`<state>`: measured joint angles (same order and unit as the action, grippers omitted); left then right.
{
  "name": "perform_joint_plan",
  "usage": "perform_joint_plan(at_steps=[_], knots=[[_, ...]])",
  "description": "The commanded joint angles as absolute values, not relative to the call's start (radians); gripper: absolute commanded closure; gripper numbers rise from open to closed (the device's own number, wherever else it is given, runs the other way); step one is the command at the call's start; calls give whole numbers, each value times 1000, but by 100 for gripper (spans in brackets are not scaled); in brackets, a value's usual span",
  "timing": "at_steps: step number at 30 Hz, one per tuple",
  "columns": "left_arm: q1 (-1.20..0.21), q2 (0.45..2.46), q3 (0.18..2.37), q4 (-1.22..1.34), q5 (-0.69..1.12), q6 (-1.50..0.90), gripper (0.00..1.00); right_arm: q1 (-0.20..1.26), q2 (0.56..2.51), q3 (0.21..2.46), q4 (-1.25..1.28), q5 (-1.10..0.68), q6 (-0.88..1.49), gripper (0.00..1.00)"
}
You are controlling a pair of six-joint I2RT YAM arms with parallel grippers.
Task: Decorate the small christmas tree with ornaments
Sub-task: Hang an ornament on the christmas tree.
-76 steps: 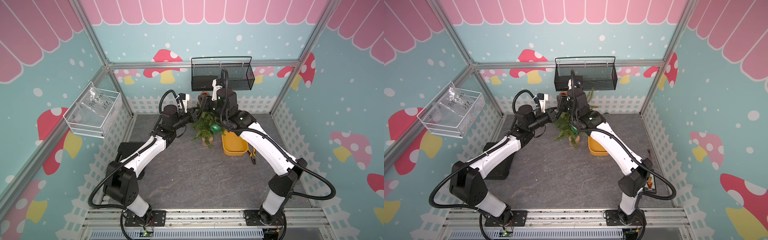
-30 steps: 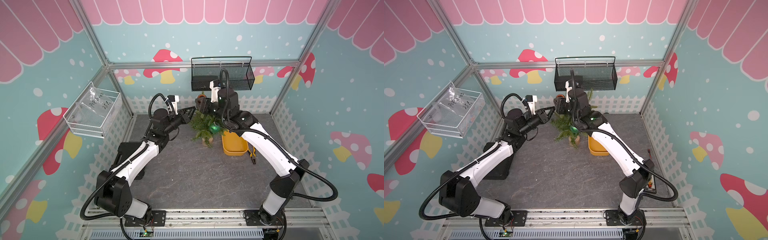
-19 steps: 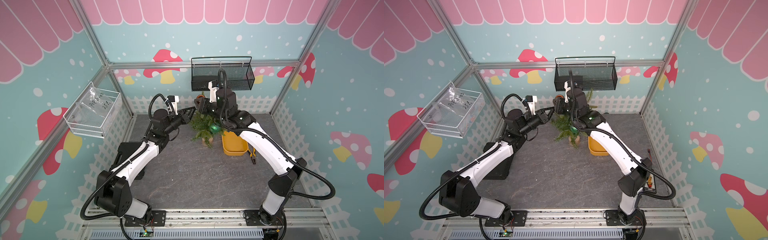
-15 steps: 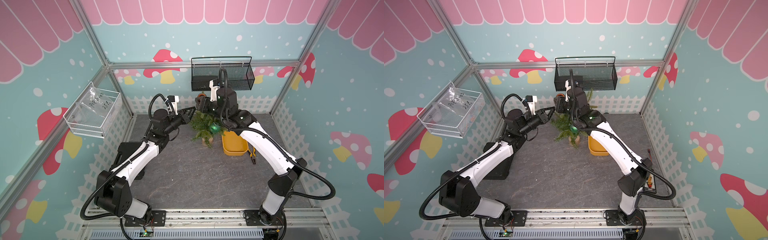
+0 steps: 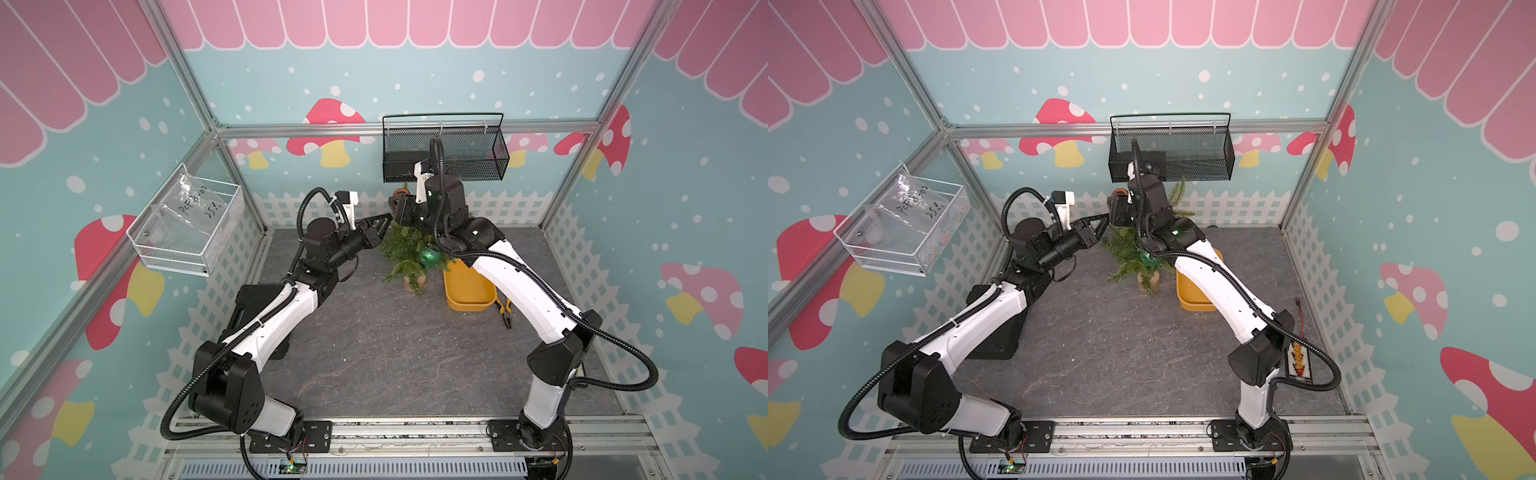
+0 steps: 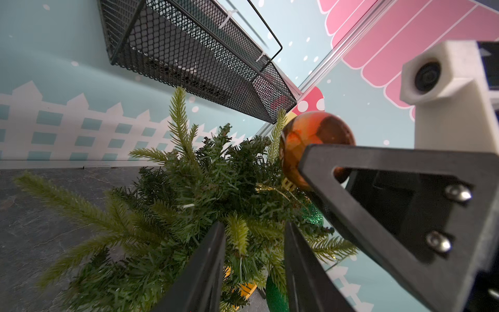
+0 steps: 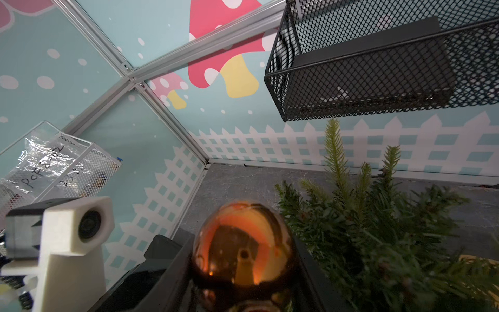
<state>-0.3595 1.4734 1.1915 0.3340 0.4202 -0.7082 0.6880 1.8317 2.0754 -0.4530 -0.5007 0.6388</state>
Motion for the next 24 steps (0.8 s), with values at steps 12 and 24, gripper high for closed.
perform_joint_plan(at_steps=[12, 24], knots=[[-354, 1458, 1183, 357, 440, -726, 61, 699, 1788, 2105, -469, -509, 589, 54], [-354, 1454, 1177, 350, 437, -723, 61, 710, 1781, 2071, -481, -516, 568, 54]])
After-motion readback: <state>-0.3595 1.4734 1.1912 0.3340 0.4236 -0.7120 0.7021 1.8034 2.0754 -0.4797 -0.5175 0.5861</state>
